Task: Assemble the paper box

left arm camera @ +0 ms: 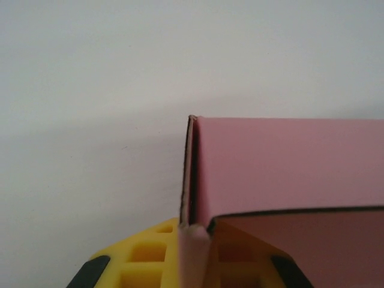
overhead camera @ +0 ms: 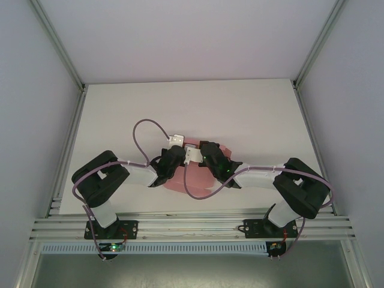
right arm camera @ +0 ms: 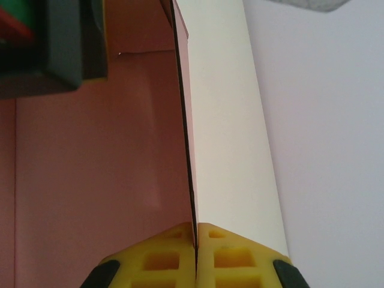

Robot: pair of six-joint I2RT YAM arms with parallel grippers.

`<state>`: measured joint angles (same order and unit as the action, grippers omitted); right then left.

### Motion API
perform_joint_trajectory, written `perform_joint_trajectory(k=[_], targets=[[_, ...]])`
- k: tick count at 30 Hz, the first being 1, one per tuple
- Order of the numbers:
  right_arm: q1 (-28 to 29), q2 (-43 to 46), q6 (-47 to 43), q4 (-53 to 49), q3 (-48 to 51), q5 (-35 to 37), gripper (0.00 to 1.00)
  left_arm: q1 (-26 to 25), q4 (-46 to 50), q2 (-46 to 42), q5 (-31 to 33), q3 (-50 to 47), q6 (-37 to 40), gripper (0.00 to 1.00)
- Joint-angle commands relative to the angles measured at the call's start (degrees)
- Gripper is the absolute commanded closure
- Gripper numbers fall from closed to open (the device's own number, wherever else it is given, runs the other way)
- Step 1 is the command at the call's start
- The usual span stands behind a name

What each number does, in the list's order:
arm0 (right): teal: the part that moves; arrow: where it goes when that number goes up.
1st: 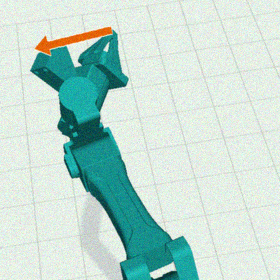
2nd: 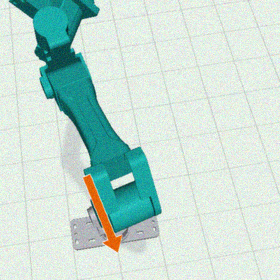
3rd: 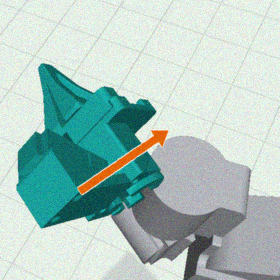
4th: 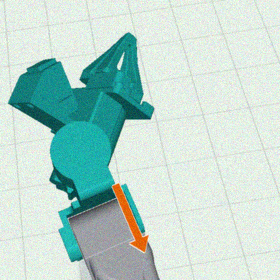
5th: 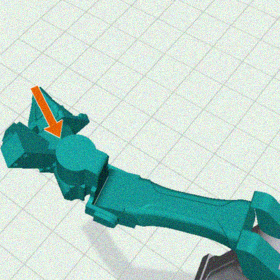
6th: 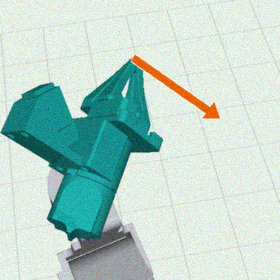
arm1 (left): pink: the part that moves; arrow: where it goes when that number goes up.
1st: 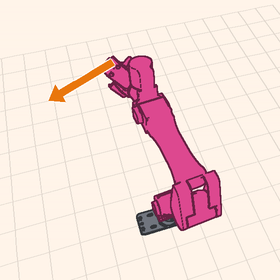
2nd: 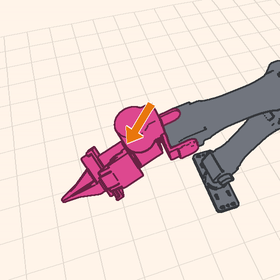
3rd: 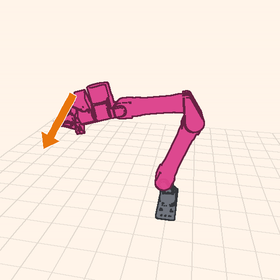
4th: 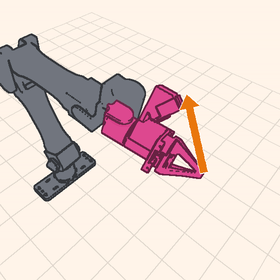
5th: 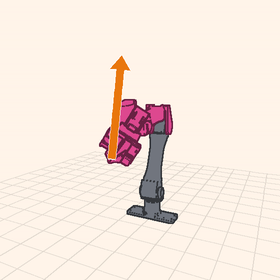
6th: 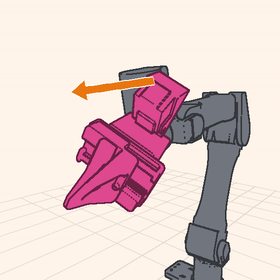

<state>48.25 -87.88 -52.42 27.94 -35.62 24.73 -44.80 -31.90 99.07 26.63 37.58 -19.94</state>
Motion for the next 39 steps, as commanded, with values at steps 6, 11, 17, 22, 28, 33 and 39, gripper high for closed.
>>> perform_joint_trajectory(k=[6, 11, 17, 22, 28, 33, 39], targets=[[-0.54, 4.59, 6.19, -3.09, 0.95, -1.91, 0.83, 1.47, -2.58, -4.71, 5.51, -6.18, 0.66, 1.00], [-0.47, 11.41, 10.74, -4.18, 1.67, -8.76, 0.45, 1.27, -1.38, -11.20, 3.97, -7.12, -0.03, 1.00], [-1.64, 27.27, 20.00, -3.69, 4.95, -12.00, 0.02, 1.25, 1.75, -18.50, 6.99, -10.62, -1.58, 1.00], [-4.83, 36.41, 32.39, -5.42, 4.05, -13.32, 0.02, 1.20, 3.78, -24.74, 7.41, -14.30, -1.11, 1.00], [-6.99, 34.66, 38.32, -15.35, -1.78, -12.94, 0.02, 1.20, 4.83, -31.57, 4.61, -16.87, -3.01, 1.00], [-7.03, 29.93, 39.92, -17.84, -3.17, -13.95, 0.02, 1.20, 6.58, -35.36, 5.27, -17.80, -3.69, 1.00], [-6.77, 25.29, 39.96, -19.20, -4.16, -18.14, 0.02, 1.20, 6.69, -38.27, 5.34, -18.85, -4.67, 1.00]])
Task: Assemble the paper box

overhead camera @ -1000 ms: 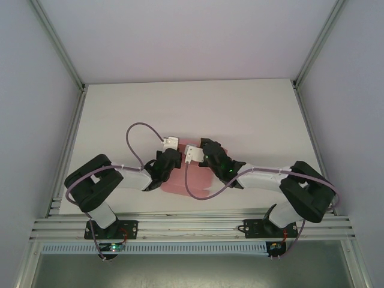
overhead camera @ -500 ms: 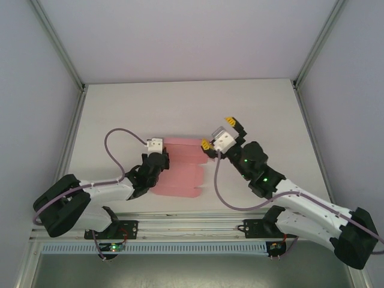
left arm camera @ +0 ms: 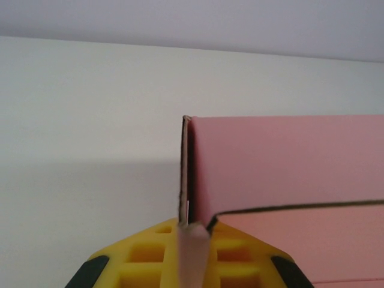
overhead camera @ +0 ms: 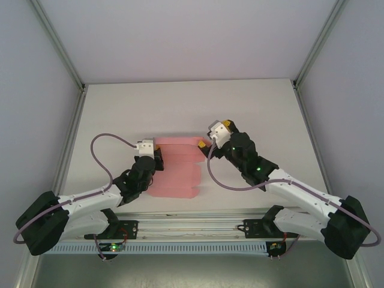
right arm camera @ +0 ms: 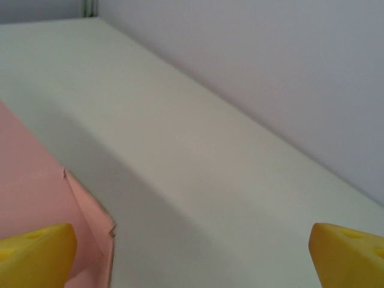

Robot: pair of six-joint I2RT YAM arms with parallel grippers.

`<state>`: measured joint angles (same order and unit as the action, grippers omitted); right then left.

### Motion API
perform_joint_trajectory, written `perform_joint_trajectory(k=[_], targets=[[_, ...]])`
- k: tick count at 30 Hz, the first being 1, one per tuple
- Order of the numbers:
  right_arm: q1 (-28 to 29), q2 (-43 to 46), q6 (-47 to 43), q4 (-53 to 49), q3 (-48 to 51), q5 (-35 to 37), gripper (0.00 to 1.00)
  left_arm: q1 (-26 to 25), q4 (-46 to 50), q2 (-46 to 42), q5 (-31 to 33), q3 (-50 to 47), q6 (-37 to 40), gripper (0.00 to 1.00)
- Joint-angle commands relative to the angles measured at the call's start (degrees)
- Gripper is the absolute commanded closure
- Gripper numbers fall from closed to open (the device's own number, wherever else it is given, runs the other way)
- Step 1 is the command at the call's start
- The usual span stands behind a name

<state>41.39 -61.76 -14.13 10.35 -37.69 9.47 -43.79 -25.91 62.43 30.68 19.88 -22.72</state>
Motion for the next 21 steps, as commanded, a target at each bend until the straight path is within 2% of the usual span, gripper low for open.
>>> perform_joint_trajectory(k=[1, 7, 14, 21], targets=[[0.10, -1.38, 1.63, -1.66, -2.21, -3.51, 0.02, 0.24, 0.86, -2.08, 1.53, -1.31, -2.24, 1.00], [0.52, -3.97, 2.07, 0.67, -1.93, -5.53, 0.02, 0.20, 0.87, -3.24, -0.56, -1.32, -1.86, 1.00], [1.39, -5.77, 8.58, 12.09, -0.47, -3.31, 0.02, 0.20, -0.14, -0.79, -3.09, -0.72, -2.14, 1.00], [7.68, -9.92, 12.72, 22.74, 1.31, 3.39, 0.02, 0.23, -1.59, -0.03, -3.14, -1.00, -4.29, 1.00]])
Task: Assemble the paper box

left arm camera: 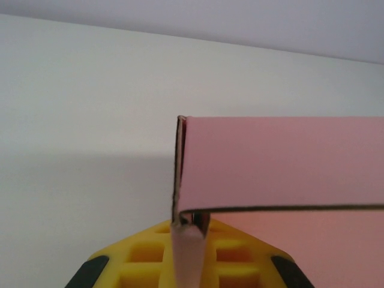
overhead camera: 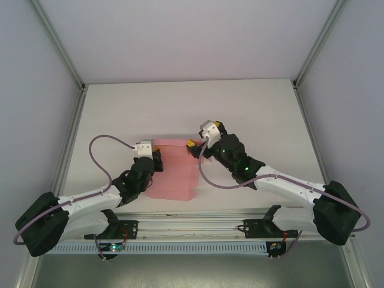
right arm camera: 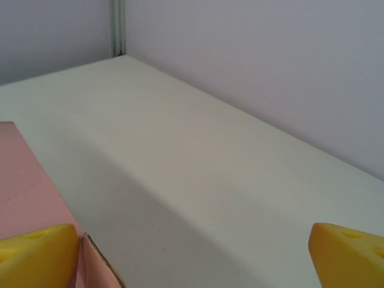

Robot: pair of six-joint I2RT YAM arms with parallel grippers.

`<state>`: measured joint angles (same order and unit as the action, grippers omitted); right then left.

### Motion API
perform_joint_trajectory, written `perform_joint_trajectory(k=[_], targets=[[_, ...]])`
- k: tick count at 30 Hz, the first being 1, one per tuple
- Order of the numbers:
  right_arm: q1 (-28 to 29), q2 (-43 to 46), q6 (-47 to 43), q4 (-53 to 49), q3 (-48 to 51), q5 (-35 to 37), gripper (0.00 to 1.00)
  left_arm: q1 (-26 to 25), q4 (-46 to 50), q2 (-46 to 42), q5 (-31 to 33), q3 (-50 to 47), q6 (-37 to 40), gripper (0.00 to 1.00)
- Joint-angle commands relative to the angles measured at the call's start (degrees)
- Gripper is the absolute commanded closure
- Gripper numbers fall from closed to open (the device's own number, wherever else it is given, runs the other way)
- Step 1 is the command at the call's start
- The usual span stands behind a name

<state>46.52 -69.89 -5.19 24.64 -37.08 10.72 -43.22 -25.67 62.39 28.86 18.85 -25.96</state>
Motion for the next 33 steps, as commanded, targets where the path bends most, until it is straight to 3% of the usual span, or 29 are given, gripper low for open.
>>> perform_joint_trajectory(k=[1, 7, 11, 17, 25, 33], targets=[[2.98, -2.45, 3.99, 8.94, 0.72, 2.72, 0.02, -0.35, -2.07, -0.23, -1.48, -0.17, -1.44, 1.00], [5.43, -5.49, 12.66, 18.20, 3.36, 10.98, 0.02, -0.37, -4.83, -2.57, -2.45, -2.14, -4.83, 1.00], [5.96, -4.53, 15.45, 22.41, 4.78, 12.05, 0.02, -0.32, -4.82, -3.78, -1.35, -3.08, -5.82, 1.00], [5.98, 0.88, 17.10, 11.67, 6.07, 14.05, 0.02, -0.37, -2.43, -6.19, 2.13, -4.44, -7.97, 1.00], [5.47, 10.47, 13.26, -8.07, 6.51, 10.57, 0.02, -0.37, 1.39, -9.85, 3.00, -4.77, -7.32, 1.00], [4.98, 13.55, 11.46, -13.95, 8.54, 6.78, 0.02, -0.33, 3.65, -11.65, 3.82, -4.55, -7.09, 1.00]])
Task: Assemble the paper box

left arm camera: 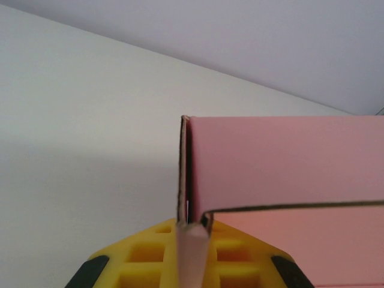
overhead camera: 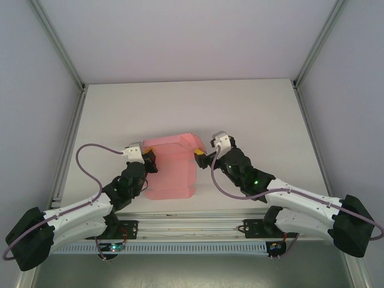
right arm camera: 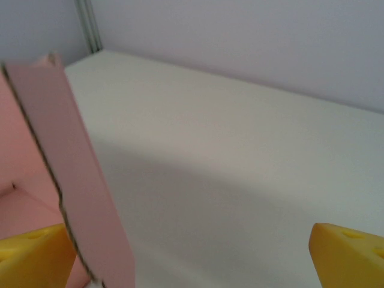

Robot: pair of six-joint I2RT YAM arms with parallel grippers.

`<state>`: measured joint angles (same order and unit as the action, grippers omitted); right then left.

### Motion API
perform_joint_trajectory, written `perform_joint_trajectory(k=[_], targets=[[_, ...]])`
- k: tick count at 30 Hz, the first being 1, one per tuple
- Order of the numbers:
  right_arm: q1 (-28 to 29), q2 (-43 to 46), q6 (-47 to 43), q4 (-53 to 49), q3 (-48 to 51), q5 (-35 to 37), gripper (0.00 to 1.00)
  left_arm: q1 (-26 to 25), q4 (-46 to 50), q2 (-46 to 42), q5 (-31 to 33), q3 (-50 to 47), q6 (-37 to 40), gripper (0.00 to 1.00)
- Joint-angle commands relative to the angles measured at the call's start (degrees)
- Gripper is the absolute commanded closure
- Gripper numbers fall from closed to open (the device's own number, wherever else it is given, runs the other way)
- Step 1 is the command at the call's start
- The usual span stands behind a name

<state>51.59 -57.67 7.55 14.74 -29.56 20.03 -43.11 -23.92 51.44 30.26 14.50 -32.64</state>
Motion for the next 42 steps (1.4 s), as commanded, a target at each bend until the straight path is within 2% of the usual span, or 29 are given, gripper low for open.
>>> perform_joint_trajectory(k=[1, 12, 17, 29, 37, 42], targets=[[-0.07, 1.71, -1.43, -4.51, 1.08, -2.95, 0.02, -0.46, 1.95, -0.56, 2.34, -0.18, -0.32, 1.00], [-1.50, 4.09, -1.58, -7.45, 3.97, -1.27, 0.02, -0.48, 2.55, 0.22, 2.77, 0.53, -0.05, 1.00], [-2.59, 3.55, -2.31, -3.50, 4.69, -3.25, 0.02, -0.48, 2.53, 1.44, 1.89, 1.05, 0.60, 1.00], [-3.83, -5.01, -5.35, 0.70, -0.03, -7.75, 0.02, -0.43, 1.59, 2.42, -0.40, 1.36, 1.00, 1.00], [-4.05, -6.99, -5.40, 5.69, -0.22, -10.65, 0.02, -0.45, 0.65, 2.45, -1.19, 1.24, 1.51, 1.00], [-4.04, -10.70, -3.80, 10.94, -0.63, -15.94, 0.02, -0.40, -0.24, 2.26, -1.65, 1.19, 0.86, 1.00]])
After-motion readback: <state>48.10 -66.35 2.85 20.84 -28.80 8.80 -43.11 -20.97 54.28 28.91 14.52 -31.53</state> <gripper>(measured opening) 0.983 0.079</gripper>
